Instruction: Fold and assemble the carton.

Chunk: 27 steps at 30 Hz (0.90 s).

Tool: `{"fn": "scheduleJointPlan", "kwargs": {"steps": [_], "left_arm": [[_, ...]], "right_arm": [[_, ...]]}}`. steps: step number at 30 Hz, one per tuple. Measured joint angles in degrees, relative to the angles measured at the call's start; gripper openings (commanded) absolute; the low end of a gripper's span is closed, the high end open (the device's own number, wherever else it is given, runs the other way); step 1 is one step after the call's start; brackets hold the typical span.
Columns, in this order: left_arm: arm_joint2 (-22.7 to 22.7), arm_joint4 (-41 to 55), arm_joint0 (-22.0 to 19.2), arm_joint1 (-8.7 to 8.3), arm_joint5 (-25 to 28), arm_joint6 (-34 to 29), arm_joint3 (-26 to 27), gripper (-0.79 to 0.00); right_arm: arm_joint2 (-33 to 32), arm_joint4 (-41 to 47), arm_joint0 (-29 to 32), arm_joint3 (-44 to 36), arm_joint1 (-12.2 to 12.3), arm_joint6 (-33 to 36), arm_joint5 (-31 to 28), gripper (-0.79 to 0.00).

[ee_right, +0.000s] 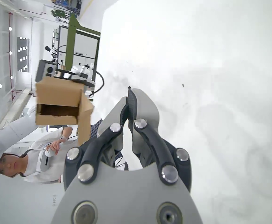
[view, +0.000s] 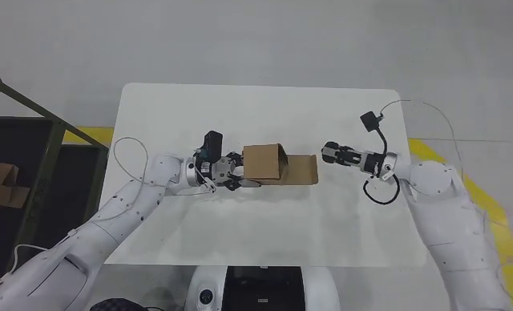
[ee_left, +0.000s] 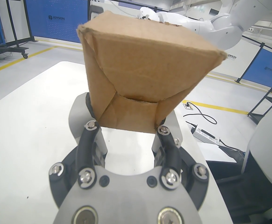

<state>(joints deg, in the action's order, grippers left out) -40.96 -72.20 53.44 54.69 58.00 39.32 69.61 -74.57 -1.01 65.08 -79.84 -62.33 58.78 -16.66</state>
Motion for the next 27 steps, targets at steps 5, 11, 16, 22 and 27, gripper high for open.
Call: {"fn": "scheduleJointPlan", "kwargs": {"steps": [5, 11, 16, 22, 27], "left_arm": [[-0.2, 0.1, 0.2, -0.12, 0.0, -0.2, -0.2, -0.385], [0.2, 0.4, 0.1, 0.02, 0.0, -1.8, -0.4, -0.394], [0.3, 0.5, -0.1, 0.24, 0.0, -3.0, -0.7, -0.397], [0.2, -0.3, -0.2, 0.67, -0.2, -4.5, -1.1, -0.400], [-0.4, -1.0, 0.0, 0.91, -0.8, -4.8, -1.2, -0.400]], "right_arm": [[5.4, 7.2, -1.1, 0.3, -1.0, 5.1, -4.3, -0.785], [5.5, 11.7, -0.5, -2.8, -0.8, 7.7, -6.9, -0.785], [5.2, 12.7, 0.1, -6.0, -0.4, 9.2, -7.0, -0.785], [6.3, 12.8, -0.5, -7.3, -0.3, 9.4, -5.8, -0.785], [6.5, 12.5, -1.0, -6.9, -0.2, 8.0, -4.6, -0.742]]}}
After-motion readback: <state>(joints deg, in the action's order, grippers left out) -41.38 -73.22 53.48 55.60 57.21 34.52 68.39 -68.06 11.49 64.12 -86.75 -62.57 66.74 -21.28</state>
